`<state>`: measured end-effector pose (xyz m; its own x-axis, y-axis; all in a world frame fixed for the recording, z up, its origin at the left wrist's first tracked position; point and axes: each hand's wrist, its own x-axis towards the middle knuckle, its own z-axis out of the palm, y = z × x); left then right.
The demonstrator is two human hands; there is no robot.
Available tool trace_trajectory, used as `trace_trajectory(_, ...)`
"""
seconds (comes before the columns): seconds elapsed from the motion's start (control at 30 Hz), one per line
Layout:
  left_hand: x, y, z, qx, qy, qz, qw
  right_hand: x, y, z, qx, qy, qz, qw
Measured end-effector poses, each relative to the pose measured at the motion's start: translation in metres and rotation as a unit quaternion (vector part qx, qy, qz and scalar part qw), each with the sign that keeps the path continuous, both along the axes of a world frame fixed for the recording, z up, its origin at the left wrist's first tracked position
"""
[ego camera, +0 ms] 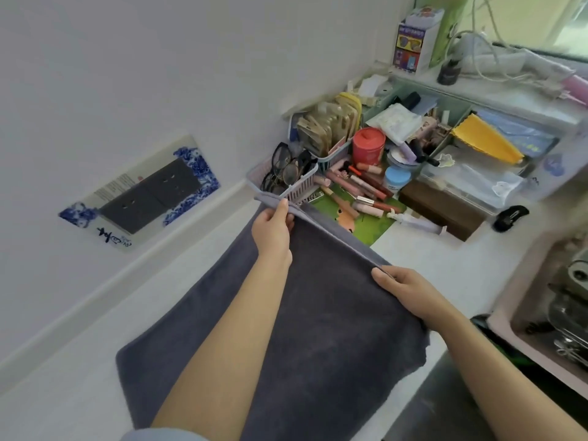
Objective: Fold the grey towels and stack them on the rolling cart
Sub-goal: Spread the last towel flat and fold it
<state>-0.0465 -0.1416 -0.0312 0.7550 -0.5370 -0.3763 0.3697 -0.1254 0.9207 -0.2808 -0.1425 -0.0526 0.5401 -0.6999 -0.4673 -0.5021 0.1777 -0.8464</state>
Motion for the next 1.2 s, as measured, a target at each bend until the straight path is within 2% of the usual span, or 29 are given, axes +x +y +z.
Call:
trace_trajectory(0.1, -0.005, -0.032, -0.01, 0.045, -0.083, -0.023, 0.995, -0.005, -0.023, -0.012, 0.0, 0.055, -0.016, 0.998)
trace_trajectory(0.2, -0.013, -0.057, -0.043, 0.128, -0.072, -0.049, 0.988, -0.007, -0.042, -0.042, -0.061, 0.182, 0.012, 0.981)
trace_trajectory(0.27, -0.017, -0.066, -0.067, 0.18, -0.072, -0.069, 0.979, -0.007, -0.051, -0.064, -0.097, 0.234, 0.005, 0.967)
trace_trajectory(0.4, -0.02, -0.077, -0.089, 0.21, -0.082, -0.078, 0.971, -0.005, -0.05, -0.077, -0.144, 0.241, -0.038, 0.959)
trace_trajectory(0.6, -0.018, -0.098, -0.098, 0.226, -0.103, -0.075, 0.966, -0.006, -0.045, -0.079, -0.174, 0.23, -0.048, 0.956)
trace_trajectory(0.7, -0.021, -0.099, -0.099, 0.231, -0.117, -0.112, 0.959, -0.005, -0.045, -0.081, -0.183, 0.23, -0.045, 0.955)
trace_trajectory(0.87, -0.037, -0.07, -0.088, 0.196, -0.178, -0.194, 0.945, -0.004, -0.043, -0.084, -0.184, 0.218, -0.071, 0.956)
trace_trajectory(1.0, -0.044, -0.014, -0.096, 0.202, -0.287, -0.217, 0.911, -0.002, -0.047, -0.087, -0.188, 0.249, -0.046, 0.949)
trace_trajectory(1.1, -0.041, 0.036, -0.104, 0.236, -0.338, -0.231, 0.881, 0.002, -0.047, -0.085, -0.198, 0.284, -0.02, 0.938)
trace_trajectory(1.2, -0.019, 0.076, -0.109, 0.304, -0.377, -0.246, 0.839, 0.005, -0.039, -0.078, -0.258, 0.355, 0.0, 0.898)
